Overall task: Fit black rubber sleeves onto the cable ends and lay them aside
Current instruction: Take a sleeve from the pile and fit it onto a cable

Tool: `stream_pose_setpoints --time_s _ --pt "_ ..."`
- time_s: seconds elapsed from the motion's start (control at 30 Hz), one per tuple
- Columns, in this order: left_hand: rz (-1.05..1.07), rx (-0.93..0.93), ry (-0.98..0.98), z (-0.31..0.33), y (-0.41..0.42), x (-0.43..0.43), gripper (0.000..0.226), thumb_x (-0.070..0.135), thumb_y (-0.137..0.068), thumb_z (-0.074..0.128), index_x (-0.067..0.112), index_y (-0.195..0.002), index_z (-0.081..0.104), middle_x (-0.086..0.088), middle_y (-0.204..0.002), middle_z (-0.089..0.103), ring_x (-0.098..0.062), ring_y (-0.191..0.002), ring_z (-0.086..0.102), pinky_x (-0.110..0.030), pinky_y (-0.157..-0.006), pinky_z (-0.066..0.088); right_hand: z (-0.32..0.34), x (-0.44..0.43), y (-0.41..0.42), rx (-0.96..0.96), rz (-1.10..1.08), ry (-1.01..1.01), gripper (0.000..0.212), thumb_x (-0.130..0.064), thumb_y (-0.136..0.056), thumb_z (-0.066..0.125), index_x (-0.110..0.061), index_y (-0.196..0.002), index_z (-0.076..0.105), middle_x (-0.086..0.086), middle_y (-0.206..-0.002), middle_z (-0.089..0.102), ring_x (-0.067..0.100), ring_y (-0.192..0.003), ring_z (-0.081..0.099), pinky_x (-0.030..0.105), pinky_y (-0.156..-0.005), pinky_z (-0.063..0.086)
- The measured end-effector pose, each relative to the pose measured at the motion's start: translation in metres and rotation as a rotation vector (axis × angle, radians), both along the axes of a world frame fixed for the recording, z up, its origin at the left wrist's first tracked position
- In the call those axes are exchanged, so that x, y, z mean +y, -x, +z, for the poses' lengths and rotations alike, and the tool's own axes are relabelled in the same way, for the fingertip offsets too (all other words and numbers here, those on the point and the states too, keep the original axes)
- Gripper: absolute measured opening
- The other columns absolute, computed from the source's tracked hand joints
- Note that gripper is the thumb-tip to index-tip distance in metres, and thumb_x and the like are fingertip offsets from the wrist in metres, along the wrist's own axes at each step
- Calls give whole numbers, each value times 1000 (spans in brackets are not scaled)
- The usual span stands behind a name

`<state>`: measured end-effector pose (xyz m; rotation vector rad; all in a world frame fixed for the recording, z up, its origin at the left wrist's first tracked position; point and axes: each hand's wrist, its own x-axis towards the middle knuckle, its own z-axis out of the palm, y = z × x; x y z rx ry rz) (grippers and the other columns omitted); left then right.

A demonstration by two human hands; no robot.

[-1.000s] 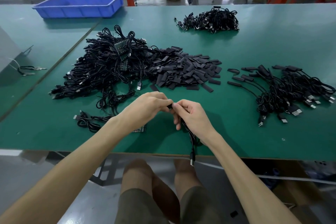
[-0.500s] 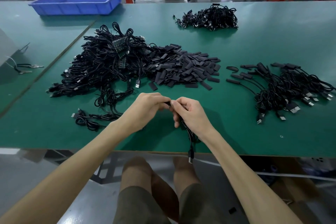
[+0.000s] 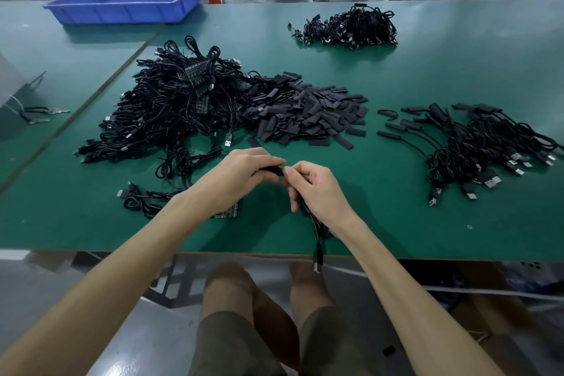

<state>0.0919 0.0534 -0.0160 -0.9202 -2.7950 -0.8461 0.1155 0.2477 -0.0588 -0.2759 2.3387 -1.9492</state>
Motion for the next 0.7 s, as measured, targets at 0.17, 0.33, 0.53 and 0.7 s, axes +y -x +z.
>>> stream_pose_setpoints --time_s 0.17,0.33,0.53,0.7 --pt "-54 -16 183 7 -2 -2 22 13 -101 60 9 -119 72 -5 -98 66 -23 -89 62 -40 -85 50 0 0 0 -1 -15 -2 29 -22 -107 56 -7 -84 64 -4 -60 62 15 -48 58 22 -59 50" --pt "-53 16 308 10 -6 1 23 16 -105 52 0 -114 67 -10 -101 63 -30 -90 66 -46 -82 52 1 0 0 -14 -15 21 29 -21 -107 56 -7 -82 64 -5 -58 60 15 -46 57 23 -55 49" --pt "-84 51 248 8 -14 4 21 7 -104 54 -3 -116 67 -14 -100 62 -30 -90 67 -47 -82 53 1 2 -1 -15 2 34 30 -22 -107 56 -7 -83 65 -6 -58 59 14 -47 57 24 -55 50" --pt "-78 90 187 3 -18 3 20 3 -103 52 -5 -114 67 -13 -98 62 -29 -87 65 -46 -78 52 -1 2 0 -18 19 35 29 -23 -107 57 -5 -85 65 -4 -59 60 15 -47 57 24 -54 50"
